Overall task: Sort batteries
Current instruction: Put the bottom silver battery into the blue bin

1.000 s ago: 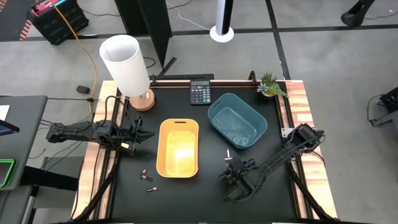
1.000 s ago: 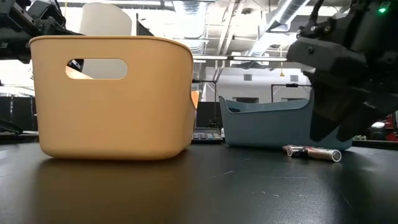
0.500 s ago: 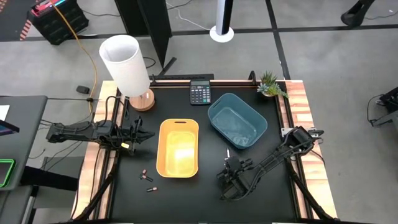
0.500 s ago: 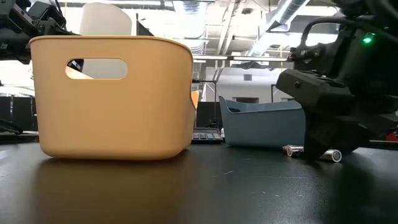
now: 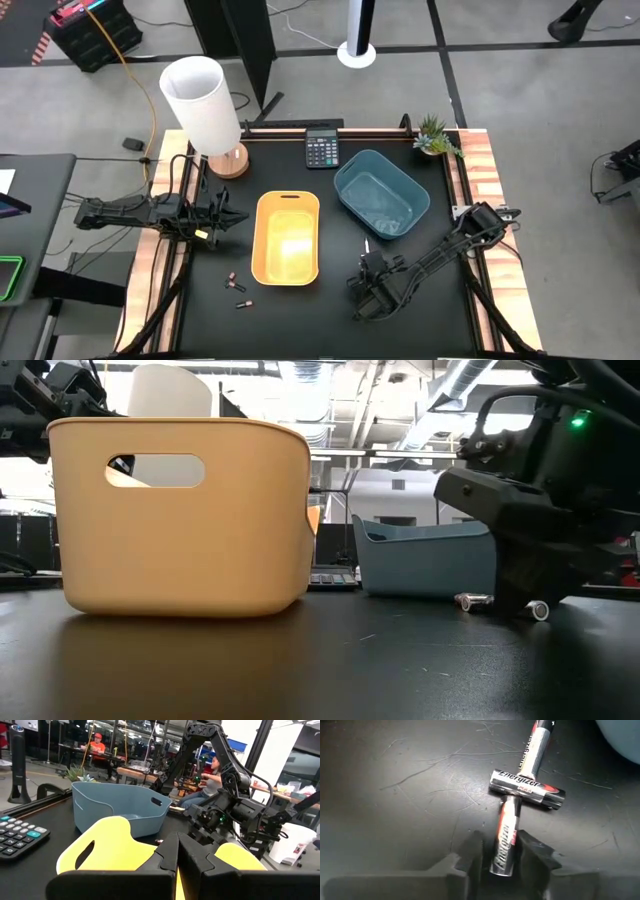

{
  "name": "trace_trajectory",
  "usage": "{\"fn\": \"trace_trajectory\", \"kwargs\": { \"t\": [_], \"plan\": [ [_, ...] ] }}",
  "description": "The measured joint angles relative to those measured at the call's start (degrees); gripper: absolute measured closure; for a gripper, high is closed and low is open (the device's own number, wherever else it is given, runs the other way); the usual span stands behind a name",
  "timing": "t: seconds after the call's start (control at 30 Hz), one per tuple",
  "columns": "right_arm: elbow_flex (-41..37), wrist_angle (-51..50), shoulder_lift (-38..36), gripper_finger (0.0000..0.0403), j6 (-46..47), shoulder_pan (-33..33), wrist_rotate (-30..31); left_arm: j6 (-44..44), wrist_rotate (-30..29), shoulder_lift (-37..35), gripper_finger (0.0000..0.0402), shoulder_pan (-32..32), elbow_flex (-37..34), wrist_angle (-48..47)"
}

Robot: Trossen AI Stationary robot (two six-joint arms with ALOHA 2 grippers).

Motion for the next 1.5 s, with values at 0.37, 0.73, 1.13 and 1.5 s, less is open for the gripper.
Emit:
{"fn": "trace_trajectory", "kwargs": {
  "t": [0.37,0.73,1.13,1.5],
  "plan": [
    [0.0,1.3,0.0,0.0339,-0.2,0.0,-1.3,0.0,0.0,0.0,0.0401,0.0,0.0,-0.6],
    [1.9,-0.8,0.3,0.0341,-0.9,0.1,-2.2,-0.1,0.0,0.0,0.0401,0.0,0.0,-0.6],
    [5.0,-2.6,0.4,0.0342,-4.1,0.5,-3.4,-0.2,0.0,0.0,0.0401,0.0,0.0,-0.5],
    [10.7,-3.5,0.4,0.0342,-14.4,-0.5,-2.0,-0.3,0.0,0.0,0.0402,0.0,0.0,-0.6]
  ]
}}
